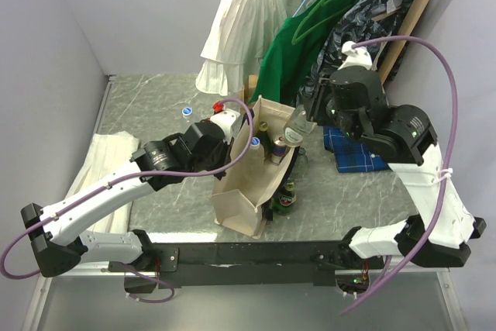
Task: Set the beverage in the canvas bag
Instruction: Place the drink in the canvas bag.
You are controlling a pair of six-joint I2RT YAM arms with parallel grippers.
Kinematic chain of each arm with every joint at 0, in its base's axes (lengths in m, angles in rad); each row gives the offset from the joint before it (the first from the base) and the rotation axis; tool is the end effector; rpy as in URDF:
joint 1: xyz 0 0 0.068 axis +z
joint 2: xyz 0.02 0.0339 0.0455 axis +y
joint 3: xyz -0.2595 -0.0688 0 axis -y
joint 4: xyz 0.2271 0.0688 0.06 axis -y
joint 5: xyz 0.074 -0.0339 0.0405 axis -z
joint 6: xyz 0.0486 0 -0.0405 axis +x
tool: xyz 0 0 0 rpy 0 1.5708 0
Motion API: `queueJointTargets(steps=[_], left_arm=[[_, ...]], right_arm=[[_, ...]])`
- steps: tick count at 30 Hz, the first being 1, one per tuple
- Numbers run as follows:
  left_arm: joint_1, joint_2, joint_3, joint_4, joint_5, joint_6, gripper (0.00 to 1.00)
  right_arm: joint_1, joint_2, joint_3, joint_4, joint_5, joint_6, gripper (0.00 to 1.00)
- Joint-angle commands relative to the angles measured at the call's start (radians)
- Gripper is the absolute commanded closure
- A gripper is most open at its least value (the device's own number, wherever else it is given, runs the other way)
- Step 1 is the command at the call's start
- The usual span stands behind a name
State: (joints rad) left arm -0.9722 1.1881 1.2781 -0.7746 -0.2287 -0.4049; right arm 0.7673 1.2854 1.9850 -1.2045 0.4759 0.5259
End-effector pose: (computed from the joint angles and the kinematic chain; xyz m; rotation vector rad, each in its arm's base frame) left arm 0.1431 -0.1903 0.3577 0.5180 2.2202 -0.4846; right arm 0.1484 0.1121 0.4979 0.0435 2.0300 0.3252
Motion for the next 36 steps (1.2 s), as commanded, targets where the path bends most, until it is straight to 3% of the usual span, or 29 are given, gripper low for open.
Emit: queueJointTargets(steps=[1, 11, 24, 36], left_arm=[[-0.011, -0.035, 0.003, 0.043, -0.004, 0.008, 0.99], [-0.01, -0.042, -0.003, 0.043, -0.011, 0.006, 0.99], [-0.011, -0.042, -0.005, 0.049, -0.026, 0.005, 0.99], [-0.011, -0.05, -0.002, 0.051, -0.04, 0.001, 0.99]], right_arm=[[0.035, 0.012, 0.109, 0.169, 0.029, -0.009, 1.0], [0.119, 0.08, 0.152, 0.157, 0.087, -0.017, 1.0], [0.148, 0.012, -0.107, 0.16, 0.098, 0.086, 1.0], [0.165, -0.014, -0.244, 0.166, 0.118, 0.14, 1.0]])
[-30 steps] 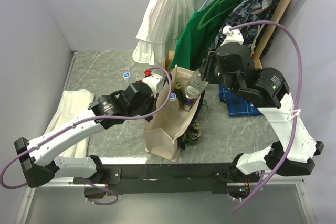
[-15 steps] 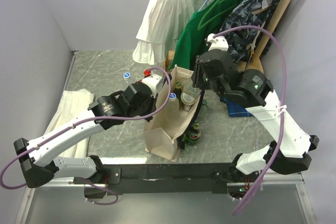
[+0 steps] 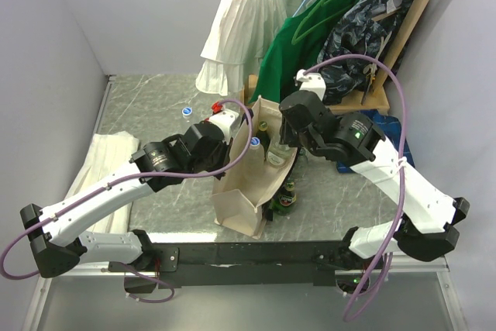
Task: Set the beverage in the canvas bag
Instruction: Place the drink in the canvas bag.
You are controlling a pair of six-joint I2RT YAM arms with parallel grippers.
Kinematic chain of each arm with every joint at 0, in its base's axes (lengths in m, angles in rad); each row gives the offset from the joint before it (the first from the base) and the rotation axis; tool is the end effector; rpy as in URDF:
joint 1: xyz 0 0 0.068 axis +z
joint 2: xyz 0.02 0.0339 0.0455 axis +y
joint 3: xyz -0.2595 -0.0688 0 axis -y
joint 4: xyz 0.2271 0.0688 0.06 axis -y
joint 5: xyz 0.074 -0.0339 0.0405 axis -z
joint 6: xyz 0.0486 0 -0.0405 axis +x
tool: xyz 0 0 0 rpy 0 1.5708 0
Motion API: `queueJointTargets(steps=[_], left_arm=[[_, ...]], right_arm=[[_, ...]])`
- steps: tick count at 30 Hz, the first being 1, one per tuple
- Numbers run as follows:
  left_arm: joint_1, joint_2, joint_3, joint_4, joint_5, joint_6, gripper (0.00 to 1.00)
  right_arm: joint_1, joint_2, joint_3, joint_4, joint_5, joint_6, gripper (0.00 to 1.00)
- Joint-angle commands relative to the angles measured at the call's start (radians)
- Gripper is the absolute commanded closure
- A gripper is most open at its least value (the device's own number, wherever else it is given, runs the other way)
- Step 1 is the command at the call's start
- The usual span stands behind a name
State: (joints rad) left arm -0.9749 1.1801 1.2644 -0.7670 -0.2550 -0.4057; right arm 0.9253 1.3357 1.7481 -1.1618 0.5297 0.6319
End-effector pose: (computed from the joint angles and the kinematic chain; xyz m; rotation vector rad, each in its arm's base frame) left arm 0.1428 -0.1887 0.3560 0.5032 2.2118 -0.4621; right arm 0.1570 0.1677 0.4329 -0.0644 2.2093 0.2474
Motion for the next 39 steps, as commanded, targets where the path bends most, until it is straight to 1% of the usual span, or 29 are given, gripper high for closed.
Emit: queueJointTargets(steps=[1, 14, 26, 39], left_arm=[[-0.007, -0.04, 0.013, 0.041, -0.015, 0.002, 0.99], [-0.008, -0.045, 0.018, 0.034, -0.012, 0.005, 0.99], [-0.007, -0.059, 0.006, 0.037, -0.012, 0.002, 0.99], [-0.008, -0.059, 0.003, 0.034, -0.015, -0.002, 0.99]], right_arm=[[0.01, -0.063, -0.012, 0.128, 0.072, 0.035, 1.0], [0.007, -0.021, -0.113, 0.191, 0.096, 0.058, 1.0], [-0.009, -0.003, -0.214, 0.247, 0.064, 0.084, 1.0], [-0.052, 0.026, -0.283, 0.298, 0.041, 0.089, 1.0]])
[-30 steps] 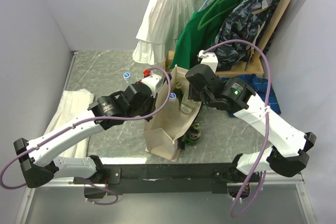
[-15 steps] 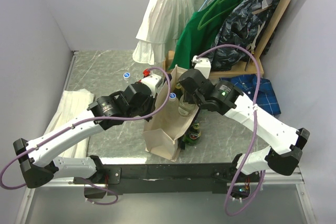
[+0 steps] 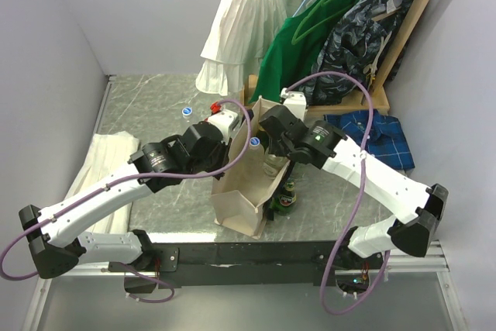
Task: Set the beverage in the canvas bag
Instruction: Place the drink in the canvas bag.
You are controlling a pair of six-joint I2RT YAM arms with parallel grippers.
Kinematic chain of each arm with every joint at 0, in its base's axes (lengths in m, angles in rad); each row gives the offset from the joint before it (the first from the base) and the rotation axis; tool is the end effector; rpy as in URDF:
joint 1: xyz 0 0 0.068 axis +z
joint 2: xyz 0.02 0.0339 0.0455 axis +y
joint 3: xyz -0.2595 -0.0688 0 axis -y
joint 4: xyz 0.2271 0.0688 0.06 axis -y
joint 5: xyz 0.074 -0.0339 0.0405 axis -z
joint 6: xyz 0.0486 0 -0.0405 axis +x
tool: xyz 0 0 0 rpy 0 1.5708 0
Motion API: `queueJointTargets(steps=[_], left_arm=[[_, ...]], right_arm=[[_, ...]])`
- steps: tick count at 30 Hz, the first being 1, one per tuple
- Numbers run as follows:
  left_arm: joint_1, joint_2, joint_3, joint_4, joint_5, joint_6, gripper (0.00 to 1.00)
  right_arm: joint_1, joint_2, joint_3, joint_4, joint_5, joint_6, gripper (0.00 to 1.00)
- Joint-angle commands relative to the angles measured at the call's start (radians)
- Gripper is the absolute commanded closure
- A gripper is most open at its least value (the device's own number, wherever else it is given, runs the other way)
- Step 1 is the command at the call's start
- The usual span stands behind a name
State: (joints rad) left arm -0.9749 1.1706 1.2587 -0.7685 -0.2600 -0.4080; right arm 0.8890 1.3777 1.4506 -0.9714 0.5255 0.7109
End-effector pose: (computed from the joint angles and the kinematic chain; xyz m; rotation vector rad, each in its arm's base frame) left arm 0.1416 -0.1865 0.3561 0.4967 2.2094 -0.4600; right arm 0.1857 0.1901 0.3538 0.0108 2.3187 0.1460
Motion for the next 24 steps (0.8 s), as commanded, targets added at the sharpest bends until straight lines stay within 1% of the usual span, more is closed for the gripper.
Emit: queueJointTargets(steps=[1, 24], left_arm=[[-0.008, -0.051, 0.007, 0.037, -0.01, -0.002, 0.99], [-0.007, -0.058, 0.01, 0.029, -0.028, 0.0, 0.99]], right_arm=[[-0.018, -0.011, 0.008, 0.109, 0.048, 0.01, 1.0], [-0.028, 0.038, -0.061, 0.134, 0.03, 0.018, 1.0]])
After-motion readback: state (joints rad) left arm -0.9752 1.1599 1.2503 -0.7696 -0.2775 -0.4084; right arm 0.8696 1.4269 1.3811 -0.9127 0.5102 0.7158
